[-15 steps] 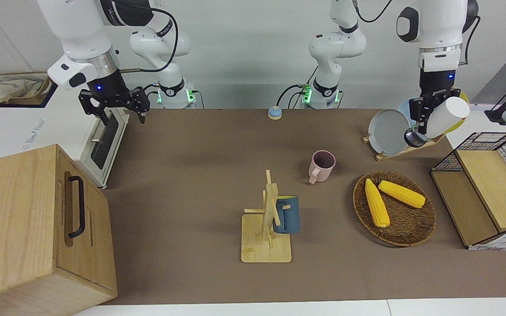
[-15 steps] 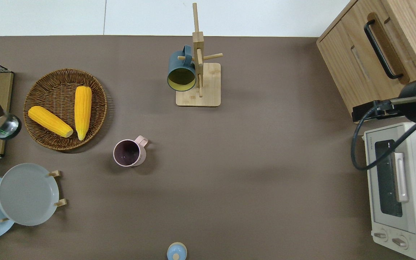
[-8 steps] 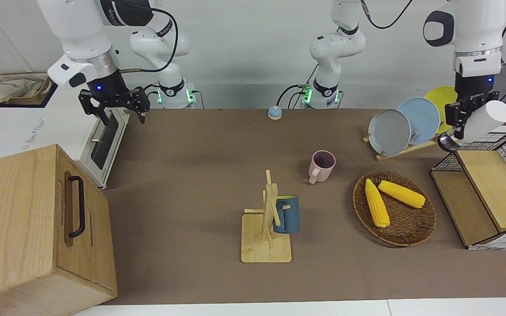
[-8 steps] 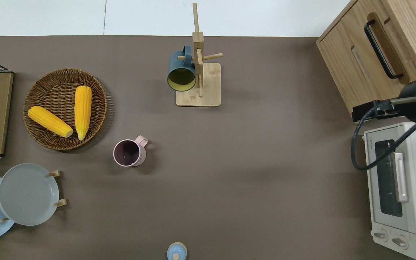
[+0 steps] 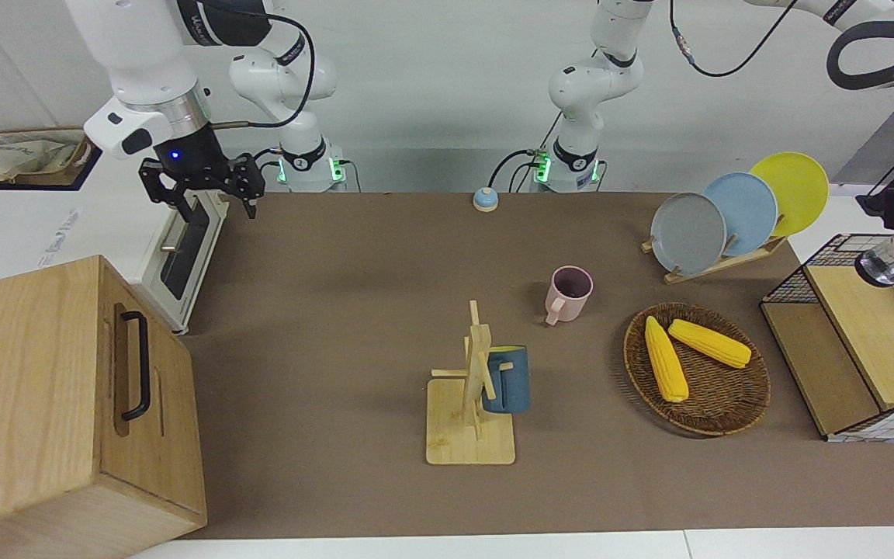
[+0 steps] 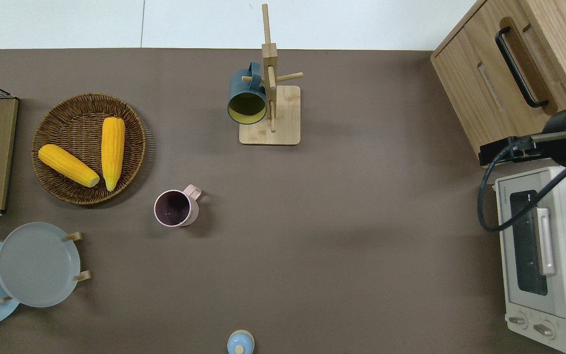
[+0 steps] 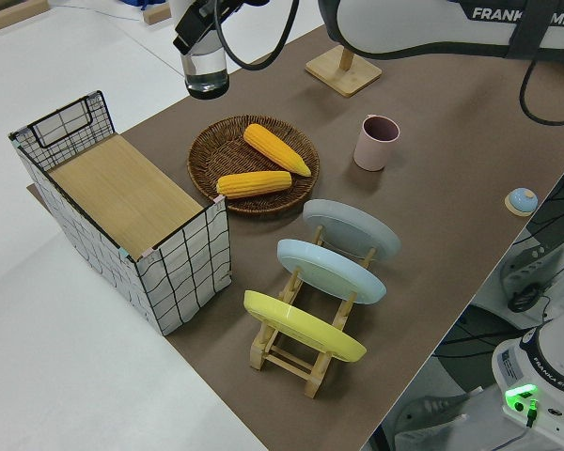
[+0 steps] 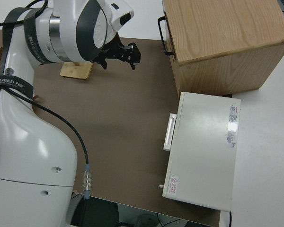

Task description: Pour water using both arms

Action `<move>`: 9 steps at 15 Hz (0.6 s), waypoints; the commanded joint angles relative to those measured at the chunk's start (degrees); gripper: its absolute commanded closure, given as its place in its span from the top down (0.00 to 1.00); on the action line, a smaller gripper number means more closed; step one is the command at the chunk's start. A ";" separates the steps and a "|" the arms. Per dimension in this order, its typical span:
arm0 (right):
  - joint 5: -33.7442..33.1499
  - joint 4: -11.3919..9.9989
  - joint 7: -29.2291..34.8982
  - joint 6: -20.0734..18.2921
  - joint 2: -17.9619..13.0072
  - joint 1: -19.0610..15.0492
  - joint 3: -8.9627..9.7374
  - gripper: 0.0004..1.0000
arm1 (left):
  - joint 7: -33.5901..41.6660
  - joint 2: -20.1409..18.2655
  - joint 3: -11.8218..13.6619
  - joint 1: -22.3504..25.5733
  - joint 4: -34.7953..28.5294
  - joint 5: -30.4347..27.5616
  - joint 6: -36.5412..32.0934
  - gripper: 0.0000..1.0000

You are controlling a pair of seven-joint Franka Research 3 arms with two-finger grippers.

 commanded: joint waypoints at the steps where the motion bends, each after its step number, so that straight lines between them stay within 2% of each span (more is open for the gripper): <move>1: 0.99 0.29 -0.41 -0.80 -0.29 -0.20 -0.08 0.99 | 11.49 2.22 -0.04 3.92 2.96 -8.14 0.40 0.00; 4: 0.99 0.29 -0.41 -0.89 -0.29 -0.20 -0.08 0.99 | 17.21 4.67 -0.03 6.12 3.74 -11.66 1.36 0.00; 9: 0.99 0.29 -0.41 -0.80 -0.29 -0.20 -0.08 0.99 | 31.18 8.72 -0.12 9.37 3.75 -21.76 4.88 0.00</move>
